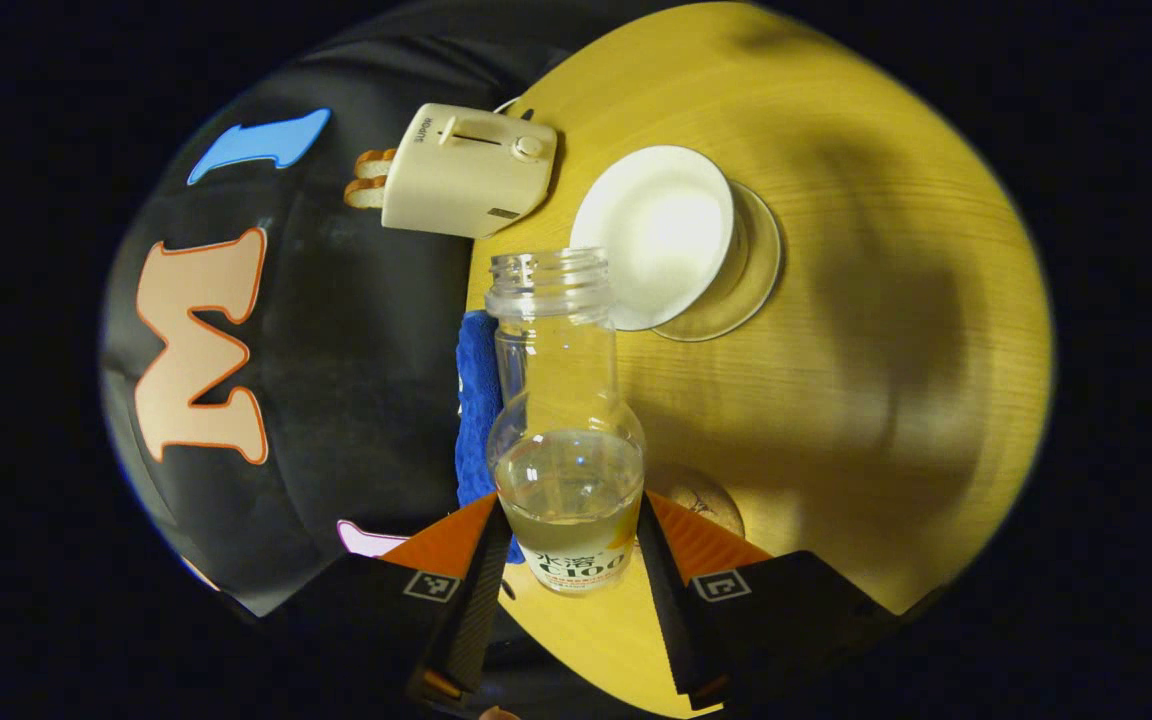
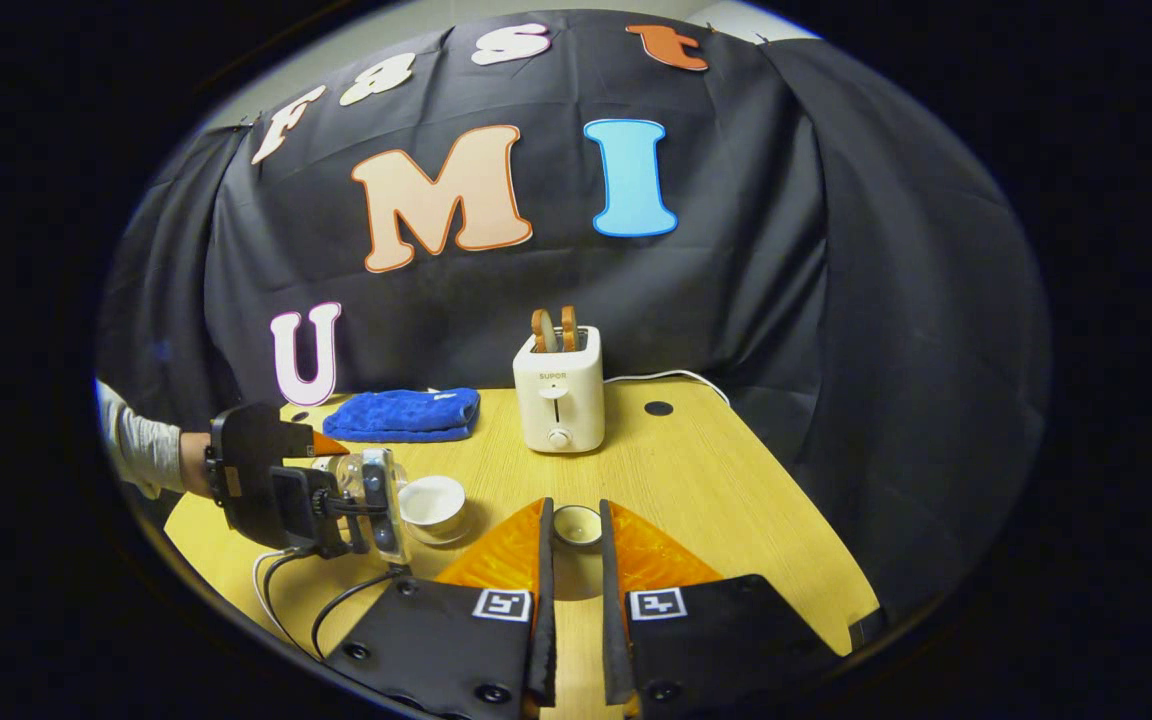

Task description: Open the teacup lid with one hand, grasp the water bottle and pour water into the teacup with the other hand; after pouring, place the water bottle on the coaster and then close the teacup lid.

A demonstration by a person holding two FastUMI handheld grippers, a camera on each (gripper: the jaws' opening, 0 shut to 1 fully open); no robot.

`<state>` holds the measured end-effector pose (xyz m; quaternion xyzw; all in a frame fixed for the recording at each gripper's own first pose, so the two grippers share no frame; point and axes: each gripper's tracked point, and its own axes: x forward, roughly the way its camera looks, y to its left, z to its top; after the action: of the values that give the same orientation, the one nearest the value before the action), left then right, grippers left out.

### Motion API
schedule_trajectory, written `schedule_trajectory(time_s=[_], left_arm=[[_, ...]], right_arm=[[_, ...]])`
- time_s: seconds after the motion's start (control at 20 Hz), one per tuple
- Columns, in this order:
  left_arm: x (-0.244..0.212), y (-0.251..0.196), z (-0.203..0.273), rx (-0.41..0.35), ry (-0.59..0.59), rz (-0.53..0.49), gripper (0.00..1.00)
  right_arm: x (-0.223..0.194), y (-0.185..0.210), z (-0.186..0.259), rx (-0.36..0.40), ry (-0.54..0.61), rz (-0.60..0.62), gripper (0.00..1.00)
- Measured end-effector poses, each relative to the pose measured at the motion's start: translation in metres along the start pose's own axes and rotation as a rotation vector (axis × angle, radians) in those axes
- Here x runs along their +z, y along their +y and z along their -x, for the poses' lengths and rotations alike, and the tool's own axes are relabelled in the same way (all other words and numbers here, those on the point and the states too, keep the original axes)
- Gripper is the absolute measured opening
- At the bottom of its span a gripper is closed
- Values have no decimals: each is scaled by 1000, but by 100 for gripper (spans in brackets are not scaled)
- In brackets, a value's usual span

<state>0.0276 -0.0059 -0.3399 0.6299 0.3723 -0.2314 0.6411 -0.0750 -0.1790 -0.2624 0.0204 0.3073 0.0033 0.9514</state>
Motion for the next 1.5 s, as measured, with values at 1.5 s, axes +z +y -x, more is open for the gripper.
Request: schedule_trajectory(time_s=[1.5], left_arm=[[-8, 42, 27, -3, 288, -471, 69]], right_arm=[[-30, 2, -4, 78, 26, 7, 22]])
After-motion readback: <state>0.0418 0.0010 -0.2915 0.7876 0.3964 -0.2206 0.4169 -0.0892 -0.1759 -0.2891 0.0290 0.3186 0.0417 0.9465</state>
